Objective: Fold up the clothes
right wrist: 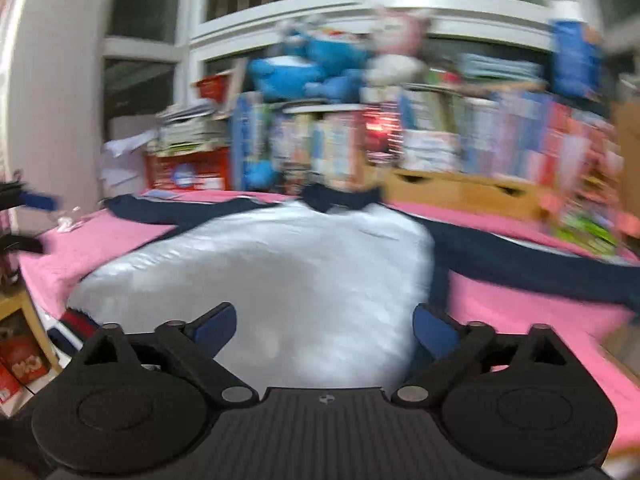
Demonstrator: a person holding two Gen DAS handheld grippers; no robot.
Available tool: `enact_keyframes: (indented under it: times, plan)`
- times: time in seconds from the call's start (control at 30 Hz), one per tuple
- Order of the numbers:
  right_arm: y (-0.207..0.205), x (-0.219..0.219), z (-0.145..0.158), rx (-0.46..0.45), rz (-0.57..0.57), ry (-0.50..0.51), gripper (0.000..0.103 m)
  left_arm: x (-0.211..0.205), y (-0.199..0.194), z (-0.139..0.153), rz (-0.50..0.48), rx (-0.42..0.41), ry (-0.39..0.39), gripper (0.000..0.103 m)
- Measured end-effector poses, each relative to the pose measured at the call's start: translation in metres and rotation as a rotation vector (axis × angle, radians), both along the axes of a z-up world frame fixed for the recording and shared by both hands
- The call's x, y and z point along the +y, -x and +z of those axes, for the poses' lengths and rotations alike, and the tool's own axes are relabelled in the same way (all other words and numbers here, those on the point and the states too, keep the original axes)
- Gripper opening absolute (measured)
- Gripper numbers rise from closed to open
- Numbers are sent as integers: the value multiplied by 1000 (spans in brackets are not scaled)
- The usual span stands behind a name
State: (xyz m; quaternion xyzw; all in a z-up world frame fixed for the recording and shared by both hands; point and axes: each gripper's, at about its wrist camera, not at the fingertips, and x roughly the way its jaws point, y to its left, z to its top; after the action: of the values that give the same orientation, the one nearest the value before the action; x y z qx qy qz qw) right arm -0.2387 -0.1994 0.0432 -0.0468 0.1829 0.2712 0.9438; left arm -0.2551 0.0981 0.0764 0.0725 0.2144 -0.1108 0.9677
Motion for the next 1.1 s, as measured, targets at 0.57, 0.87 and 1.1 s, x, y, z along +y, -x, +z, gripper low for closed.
enact_keyframes:
  times: [0.57,0.87,1.1]
  plan:
    - [-30,-22,-37,80,-319,98,83,32,-23,-13,127,225,29,103]
    - [-1,66,-35,33,-57,28,53,-31,-129,-1,58,291,-8,27]
    - [-1,92,-52,40,-65,29,53,-67,-235,-33,107,410,-47,24]
